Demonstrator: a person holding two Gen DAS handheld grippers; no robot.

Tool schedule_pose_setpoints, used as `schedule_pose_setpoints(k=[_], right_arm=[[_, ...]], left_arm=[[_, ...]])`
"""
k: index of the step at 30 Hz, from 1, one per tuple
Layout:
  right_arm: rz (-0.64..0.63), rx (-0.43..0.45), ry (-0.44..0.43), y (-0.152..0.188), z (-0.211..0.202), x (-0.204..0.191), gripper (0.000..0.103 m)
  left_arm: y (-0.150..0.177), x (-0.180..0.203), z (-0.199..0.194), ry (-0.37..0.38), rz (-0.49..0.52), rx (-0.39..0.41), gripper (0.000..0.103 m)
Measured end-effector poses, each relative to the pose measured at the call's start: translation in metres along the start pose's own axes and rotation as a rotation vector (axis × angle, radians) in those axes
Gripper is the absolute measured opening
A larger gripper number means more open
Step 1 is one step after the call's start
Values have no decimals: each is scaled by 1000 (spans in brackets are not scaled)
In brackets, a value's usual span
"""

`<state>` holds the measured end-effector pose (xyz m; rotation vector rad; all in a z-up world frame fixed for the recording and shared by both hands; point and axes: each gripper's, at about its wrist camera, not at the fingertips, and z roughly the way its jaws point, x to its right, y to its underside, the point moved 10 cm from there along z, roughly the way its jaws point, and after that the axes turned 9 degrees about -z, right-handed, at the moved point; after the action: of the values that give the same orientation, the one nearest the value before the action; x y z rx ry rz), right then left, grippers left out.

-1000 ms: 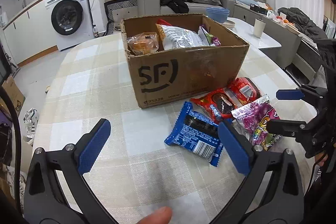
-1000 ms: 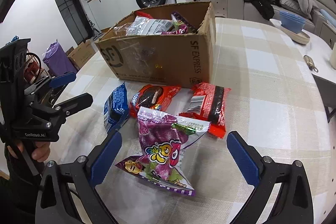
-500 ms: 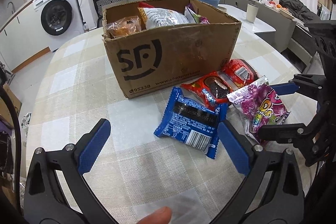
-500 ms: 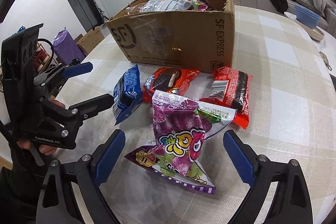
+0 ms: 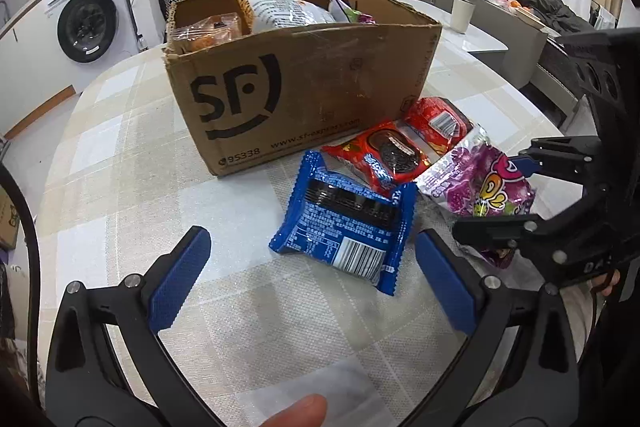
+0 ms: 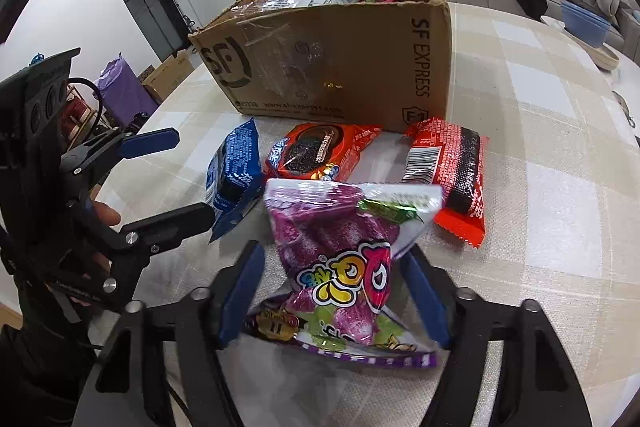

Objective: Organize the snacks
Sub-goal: 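Grasp the purple candy bag with the right tool while the left tool grasps the blue biscuit pack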

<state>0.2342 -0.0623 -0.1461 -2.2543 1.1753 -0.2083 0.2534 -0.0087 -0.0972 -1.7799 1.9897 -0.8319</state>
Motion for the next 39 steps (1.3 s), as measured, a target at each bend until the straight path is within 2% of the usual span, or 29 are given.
schedule_pose_setpoints(k=[5, 6, 18, 34, 37, 39], right_arm=[[-23, 22, -2, -2, -3, -3, 57], [-27, 27, -3, -2, -4, -4, 53], [-36, 86, 2, -12, -22, -2, 53], [-16, 115, 3, -14, -30, 2, 53], [-18, 113, 2, -13, -31, 1, 53], [-19, 114, 2, -14, -31, 1, 53]], left_arm=[[5, 6, 8, 10, 18, -11, 102], [5, 7, 9, 11, 20, -14, 102], [8, 4, 30, 10, 11, -35, 102], [-10, 2, 67, 62, -25, -74, 102], [-10, 4, 67, 92, -16, -78, 92], [-11, 9, 67, 100, 1, -70, 79]])
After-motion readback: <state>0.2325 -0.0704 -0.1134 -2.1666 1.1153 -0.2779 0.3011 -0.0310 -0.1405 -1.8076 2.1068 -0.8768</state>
